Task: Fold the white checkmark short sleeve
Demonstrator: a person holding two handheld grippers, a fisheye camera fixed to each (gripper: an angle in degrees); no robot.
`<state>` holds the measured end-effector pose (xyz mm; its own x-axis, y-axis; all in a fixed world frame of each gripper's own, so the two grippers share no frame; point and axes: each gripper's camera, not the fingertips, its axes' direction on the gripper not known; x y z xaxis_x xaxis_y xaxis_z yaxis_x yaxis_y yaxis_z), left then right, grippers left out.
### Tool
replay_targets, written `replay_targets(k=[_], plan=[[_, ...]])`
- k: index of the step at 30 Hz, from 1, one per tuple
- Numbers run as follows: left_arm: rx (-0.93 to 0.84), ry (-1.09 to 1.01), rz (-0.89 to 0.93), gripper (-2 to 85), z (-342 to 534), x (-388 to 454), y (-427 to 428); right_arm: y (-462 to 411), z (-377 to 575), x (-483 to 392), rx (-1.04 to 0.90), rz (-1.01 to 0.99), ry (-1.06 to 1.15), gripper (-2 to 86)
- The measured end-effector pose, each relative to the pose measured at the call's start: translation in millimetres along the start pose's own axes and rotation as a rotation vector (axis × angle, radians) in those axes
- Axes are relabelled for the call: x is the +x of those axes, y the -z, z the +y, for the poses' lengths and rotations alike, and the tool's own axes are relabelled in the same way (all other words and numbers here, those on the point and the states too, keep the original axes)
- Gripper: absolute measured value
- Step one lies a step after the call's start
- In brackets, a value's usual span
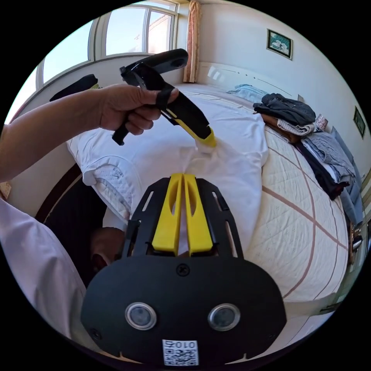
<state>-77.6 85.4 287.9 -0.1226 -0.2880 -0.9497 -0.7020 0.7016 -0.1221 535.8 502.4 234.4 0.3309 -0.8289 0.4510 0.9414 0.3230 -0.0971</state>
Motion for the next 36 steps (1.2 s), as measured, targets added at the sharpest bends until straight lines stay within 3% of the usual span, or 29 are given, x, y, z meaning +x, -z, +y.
replay_targets(k=[5, 12, 23, 31, 36], plan=[[-0.022, -0.050, -0.021, 0.8, -41, -6, 14, 28, 1, -14, 0.037, 0.005, -0.004, 2.8], [-0.175, -0.028, 0.110, 0.7, -99, -41, -3, 14, -14, -34, -0.044, 0.019, -0.007, 2.7], [-0.196, -0.079, 0.124, 0.7, -134, -51, 8, -1, -74, -69, -0.072, 0.138, 0.020, 2.6], [-0.276, -0.400, -0.089, 0.7, -173, 6, 14, -2, -84, -59, -0.016, 0.166, -0.086, 2.6], [-0.395, -0.430, -0.209, 1.1, -179, 13, -7, -17, -90, -60, -0.057, 0.127, -0.031, 3.0]])
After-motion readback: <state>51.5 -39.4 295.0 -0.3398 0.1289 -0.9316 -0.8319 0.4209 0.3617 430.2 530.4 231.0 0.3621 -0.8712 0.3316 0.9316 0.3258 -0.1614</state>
